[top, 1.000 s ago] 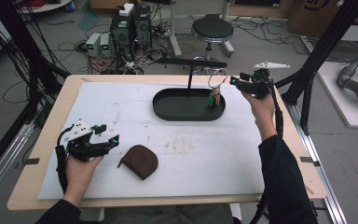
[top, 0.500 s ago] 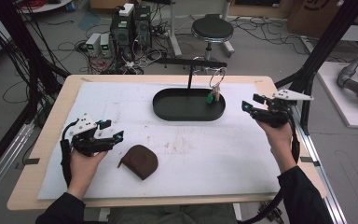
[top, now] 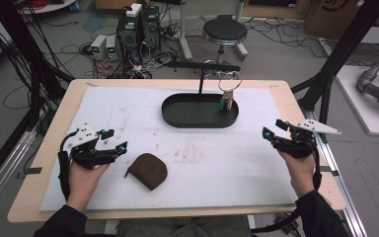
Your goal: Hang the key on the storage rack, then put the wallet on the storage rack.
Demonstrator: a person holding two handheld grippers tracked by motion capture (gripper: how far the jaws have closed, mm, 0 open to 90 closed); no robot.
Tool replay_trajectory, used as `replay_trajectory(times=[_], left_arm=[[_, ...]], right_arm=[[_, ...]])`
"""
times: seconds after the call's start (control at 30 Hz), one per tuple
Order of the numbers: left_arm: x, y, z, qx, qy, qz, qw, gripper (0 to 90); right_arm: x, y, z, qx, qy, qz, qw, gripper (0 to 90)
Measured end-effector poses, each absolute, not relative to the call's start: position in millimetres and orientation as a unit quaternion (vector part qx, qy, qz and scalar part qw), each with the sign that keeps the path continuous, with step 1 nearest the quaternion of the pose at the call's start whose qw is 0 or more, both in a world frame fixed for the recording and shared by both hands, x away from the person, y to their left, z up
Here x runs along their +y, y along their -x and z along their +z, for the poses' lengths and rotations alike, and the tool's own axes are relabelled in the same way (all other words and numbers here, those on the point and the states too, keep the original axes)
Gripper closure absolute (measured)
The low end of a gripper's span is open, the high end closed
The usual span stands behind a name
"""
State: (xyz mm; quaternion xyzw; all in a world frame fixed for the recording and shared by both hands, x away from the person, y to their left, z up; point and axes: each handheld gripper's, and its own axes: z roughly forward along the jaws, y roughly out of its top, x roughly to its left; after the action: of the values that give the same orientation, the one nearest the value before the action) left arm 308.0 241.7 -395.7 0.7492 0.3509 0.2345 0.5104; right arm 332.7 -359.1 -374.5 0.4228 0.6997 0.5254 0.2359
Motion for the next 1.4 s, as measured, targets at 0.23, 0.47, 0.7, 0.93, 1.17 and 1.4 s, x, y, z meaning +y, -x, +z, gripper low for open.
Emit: replay_trajectory(times=[0.23,0.47,0.7,0.93,1.17,1.4], left_arm=[[242.8,-308.9,-400.5,0.355,-0.749,0.221,0.514,30.0],[230.9,-305.1,-400.3,0.339,-0.763,0.203,0.512,30.0],[221.7,-304.4,-405.8,0.329,-0.78,0.173,0.503,30.0],[215.5,-305.2,-411.2,0.338,-0.787,0.134,0.499,31.8],[216.5,-303.2,-419.6,0.366,-0.79,0.094,0.484,37.4],[218.2,-317.6,-431.3,0.39,-0.789,0.035,0.474,40.2]], right_arm=[[-362.6,-329.9,-387.8,0.704,-0.432,0.511,0.238,28.3],[-362.9,-329.9,-391.4,0.708,-0.432,0.503,0.243,28.3],[-361.0,-332.5,-393.6,0.713,-0.428,0.496,0.251,28.4],[-360.5,-333.9,-394.7,0.715,-0.429,0.492,0.252,28.4],[-361.8,-337.5,-396.7,0.716,-0.43,0.488,0.253,28.7],[-359.9,-341.8,-398.7,0.72,-0.43,0.484,0.251,28.8]])
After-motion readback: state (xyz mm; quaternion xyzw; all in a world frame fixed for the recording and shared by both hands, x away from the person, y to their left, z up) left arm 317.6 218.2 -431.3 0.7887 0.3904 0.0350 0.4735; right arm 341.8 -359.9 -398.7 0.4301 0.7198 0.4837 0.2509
